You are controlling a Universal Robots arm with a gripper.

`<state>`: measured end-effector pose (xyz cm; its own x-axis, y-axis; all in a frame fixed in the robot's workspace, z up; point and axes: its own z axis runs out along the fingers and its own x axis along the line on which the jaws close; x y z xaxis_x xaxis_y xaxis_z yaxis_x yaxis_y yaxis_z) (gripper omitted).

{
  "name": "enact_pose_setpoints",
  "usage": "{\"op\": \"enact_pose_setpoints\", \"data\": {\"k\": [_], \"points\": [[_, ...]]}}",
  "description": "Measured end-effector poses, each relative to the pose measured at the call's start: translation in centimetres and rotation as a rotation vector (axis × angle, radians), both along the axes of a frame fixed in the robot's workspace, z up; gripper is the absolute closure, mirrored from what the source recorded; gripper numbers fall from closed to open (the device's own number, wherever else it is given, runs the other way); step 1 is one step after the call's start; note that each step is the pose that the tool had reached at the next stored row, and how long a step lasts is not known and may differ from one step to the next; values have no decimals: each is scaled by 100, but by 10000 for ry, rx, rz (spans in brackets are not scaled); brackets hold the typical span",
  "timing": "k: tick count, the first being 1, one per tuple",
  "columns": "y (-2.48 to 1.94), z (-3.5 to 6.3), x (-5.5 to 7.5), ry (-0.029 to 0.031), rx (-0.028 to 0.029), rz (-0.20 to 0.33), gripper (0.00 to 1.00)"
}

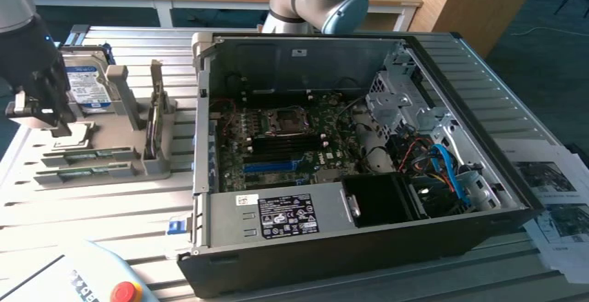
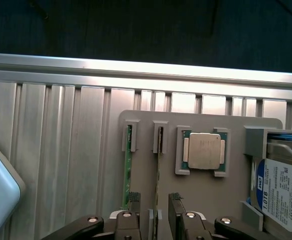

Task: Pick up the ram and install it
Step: 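Pick up the ram and move it above insertion slot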

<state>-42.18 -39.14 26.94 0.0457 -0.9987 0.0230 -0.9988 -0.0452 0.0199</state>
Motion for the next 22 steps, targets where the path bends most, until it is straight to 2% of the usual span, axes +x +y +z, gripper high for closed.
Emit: {"op": "enact_pose_setpoints", "data": {"k": [3,8,11,12,13,18,22], "points": [[-53,-7,0,0,1,0,64],[-55,-14,0,-1,2,0,64],[-61,-64,0,0,1,1,64],[-78,-131,0,1,1,0,64],[-82,-149,0,-1,2,0,64],[-89,-162,1,1,1,1,64],[-151,-162,0,0,1,0,64]]}}
